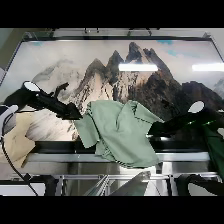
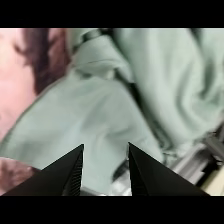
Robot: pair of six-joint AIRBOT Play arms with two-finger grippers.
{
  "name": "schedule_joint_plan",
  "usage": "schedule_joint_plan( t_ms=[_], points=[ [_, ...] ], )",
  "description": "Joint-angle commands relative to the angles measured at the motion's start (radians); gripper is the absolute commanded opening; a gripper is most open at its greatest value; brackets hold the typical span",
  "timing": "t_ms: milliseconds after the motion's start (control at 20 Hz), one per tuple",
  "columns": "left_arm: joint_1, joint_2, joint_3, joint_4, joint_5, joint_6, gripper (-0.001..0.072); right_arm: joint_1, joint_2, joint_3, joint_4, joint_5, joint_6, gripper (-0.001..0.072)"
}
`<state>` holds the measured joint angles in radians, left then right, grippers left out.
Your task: Fold the shirts.
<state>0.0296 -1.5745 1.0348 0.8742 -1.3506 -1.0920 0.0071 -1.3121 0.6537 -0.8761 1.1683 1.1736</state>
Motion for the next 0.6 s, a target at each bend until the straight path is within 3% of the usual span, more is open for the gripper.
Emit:
schedule_joint_plan(
  t_ms=[0,400,450,550],
  points=[
    [-0.069,-0.002,-0.065,0.107,0.157,0.008,0.0294,0.032,-0.067,-0.034,0.165,-0.05,-0.104,0.0515],
    [-0.191,-0.003,-0.064,0.092,0.309,0.009,0.0294,0.108,-0.128,-0.034,0.349,-0.06,-0.196,0.0513],
    [-0.207,-0.003,-0.061,0.094,0.307,0.009,0.0294,0.108,-0.128,-0.034,0.372,-0.058,-0.209,0.0513],
    [-0.208,0.0,-0.011,0.15,0.174,0.011,0.0292,0.108,-0.128,-0.034,0.375,-0.057,-0.209,0.0513]
  ],
)
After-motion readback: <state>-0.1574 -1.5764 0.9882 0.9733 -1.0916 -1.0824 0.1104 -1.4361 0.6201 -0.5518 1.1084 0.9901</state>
